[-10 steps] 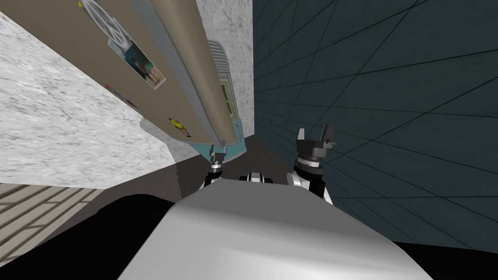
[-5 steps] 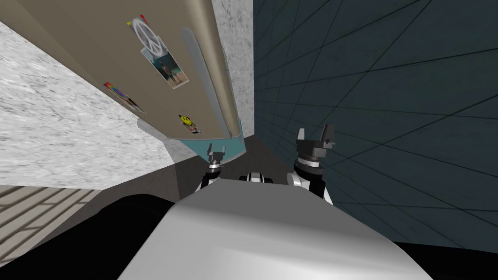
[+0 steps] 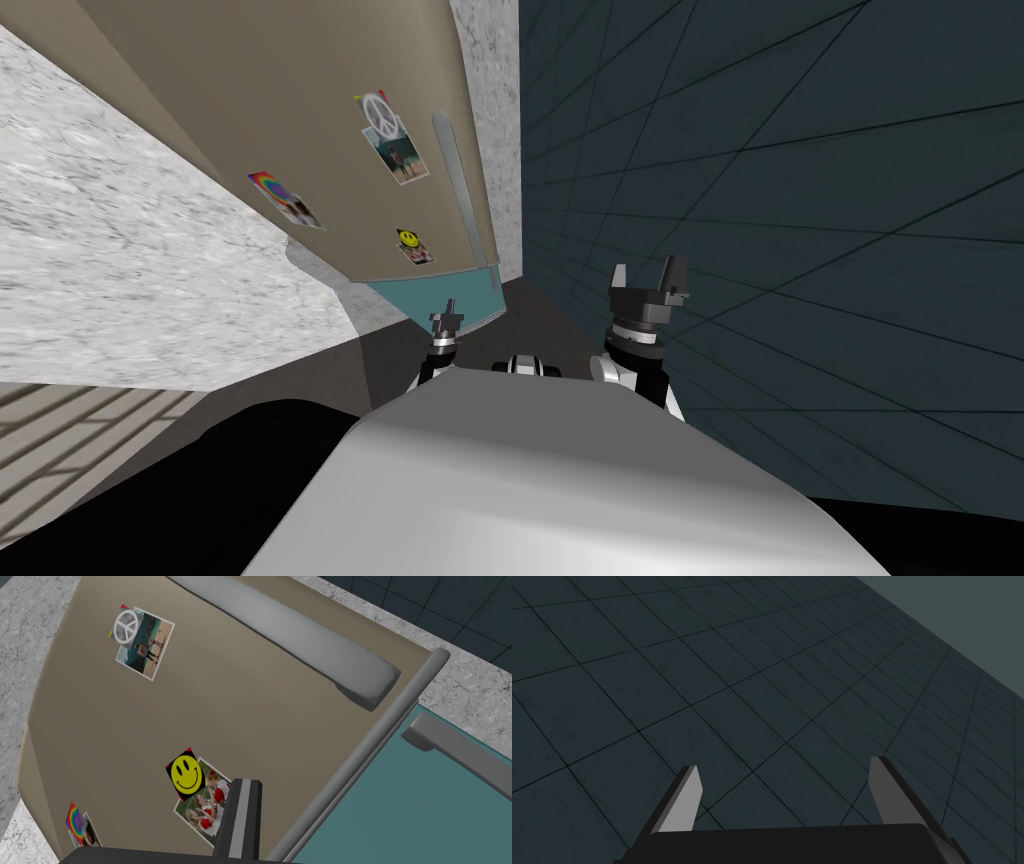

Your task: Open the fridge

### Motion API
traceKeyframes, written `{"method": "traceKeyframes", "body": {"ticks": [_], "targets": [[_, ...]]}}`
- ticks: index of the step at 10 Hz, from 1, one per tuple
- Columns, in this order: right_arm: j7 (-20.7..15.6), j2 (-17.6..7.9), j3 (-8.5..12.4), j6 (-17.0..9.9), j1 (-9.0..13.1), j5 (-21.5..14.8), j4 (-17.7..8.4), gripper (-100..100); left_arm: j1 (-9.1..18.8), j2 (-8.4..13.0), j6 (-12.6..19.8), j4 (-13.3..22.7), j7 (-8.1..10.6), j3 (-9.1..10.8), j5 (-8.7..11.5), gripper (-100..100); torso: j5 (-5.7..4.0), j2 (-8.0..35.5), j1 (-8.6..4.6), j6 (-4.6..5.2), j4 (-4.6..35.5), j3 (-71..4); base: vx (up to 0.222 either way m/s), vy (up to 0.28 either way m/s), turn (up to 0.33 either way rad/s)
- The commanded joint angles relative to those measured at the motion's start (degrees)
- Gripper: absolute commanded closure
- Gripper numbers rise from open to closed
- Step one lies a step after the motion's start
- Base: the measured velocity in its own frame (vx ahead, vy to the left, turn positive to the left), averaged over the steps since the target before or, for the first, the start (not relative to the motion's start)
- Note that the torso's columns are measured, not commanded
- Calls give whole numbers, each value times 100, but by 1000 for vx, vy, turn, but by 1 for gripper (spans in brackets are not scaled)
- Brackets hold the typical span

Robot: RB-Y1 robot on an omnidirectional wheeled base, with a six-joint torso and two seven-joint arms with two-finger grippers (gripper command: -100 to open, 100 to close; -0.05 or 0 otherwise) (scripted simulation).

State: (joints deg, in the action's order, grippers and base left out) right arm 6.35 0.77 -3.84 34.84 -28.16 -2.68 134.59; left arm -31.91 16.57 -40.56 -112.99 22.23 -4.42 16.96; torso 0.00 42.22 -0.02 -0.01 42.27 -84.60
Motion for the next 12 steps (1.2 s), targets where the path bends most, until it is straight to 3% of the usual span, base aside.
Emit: {"method": "traceKeyframes", "body": {"ticks": [1, 12], "targets": [[0, 0, 0, 0, -1, 0, 0, 0, -88, 37, 252, -206, 48, 20, 92, -100, -3, -31, -9, 1, -9, -20, 129, -19, -16], [0, 0, 0, 1, -2, 0, 1, 0, -443, 187, 1323, -1016, 242, 107, 468, -100, 0, 5, -2, 1, 0, 1, 141, -13, -12]]}}
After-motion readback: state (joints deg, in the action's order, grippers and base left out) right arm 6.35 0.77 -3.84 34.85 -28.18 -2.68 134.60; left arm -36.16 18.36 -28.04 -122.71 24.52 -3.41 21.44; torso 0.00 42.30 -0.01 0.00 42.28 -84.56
